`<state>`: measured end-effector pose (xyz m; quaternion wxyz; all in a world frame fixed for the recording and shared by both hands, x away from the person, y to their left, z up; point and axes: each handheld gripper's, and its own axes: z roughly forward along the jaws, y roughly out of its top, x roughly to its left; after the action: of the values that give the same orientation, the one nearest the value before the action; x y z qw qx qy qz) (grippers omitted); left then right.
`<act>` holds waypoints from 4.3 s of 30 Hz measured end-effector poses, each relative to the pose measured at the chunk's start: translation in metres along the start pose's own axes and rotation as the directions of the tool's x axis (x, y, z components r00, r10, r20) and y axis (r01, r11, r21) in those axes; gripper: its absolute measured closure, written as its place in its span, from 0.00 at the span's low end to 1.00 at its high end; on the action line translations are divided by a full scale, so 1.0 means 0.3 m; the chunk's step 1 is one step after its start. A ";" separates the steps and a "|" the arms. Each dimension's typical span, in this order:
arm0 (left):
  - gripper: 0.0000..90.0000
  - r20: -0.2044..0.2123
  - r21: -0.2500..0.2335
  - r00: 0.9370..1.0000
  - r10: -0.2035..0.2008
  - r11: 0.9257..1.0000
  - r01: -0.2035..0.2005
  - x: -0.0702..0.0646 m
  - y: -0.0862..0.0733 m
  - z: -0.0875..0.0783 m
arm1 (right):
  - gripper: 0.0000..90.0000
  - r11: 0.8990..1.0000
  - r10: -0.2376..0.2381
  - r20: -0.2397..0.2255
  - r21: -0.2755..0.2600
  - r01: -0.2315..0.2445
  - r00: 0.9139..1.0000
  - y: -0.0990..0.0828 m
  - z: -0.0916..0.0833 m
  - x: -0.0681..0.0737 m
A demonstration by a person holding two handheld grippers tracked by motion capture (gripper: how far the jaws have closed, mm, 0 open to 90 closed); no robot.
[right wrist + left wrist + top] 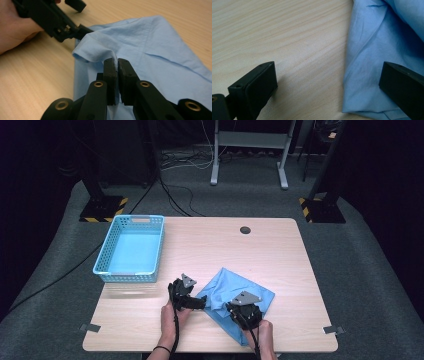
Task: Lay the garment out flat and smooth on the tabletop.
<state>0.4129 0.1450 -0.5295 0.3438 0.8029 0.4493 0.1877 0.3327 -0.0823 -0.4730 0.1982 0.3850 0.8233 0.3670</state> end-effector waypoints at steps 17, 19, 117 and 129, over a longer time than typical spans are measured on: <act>0.01 0.000 0.000 1.000 0.000 1.000 0.000 0.000 0.000 0.000 | 0.94 0.997 0.049 0.123 -0.059 -0.042 0.991 0.099 -0.054 -0.206; 0.01 0.001 0.000 1.000 0.000 1.000 0.000 0.000 0.000 0.000 | 0.94 0.997 0.058 0.134 -0.064 -0.050 0.989 0.110 -0.058 -0.231; 0.01 0.000 -0.003 1.000 -0.001 1.000 0.001 -0.004 -0.002 -0.001 | 0.00 0.923 0.343 0.335 0.053 -0.381 0.878 -0.189 0.082 -0.591; 0.02 0.021 -0.006 0.999 0.035 0.999 -0.034 -0.024 -0.018 -0.019 | 0.00 0.929 0.339 0.327 0.031 -0.369 0.882 -0.233 0.039 -0.534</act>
<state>0.4024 0.1431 -0.5293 0.3475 0.8115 0.4312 0.1864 0.4058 -0.2323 -0.5264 0.2388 0.5913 0.7128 0.2921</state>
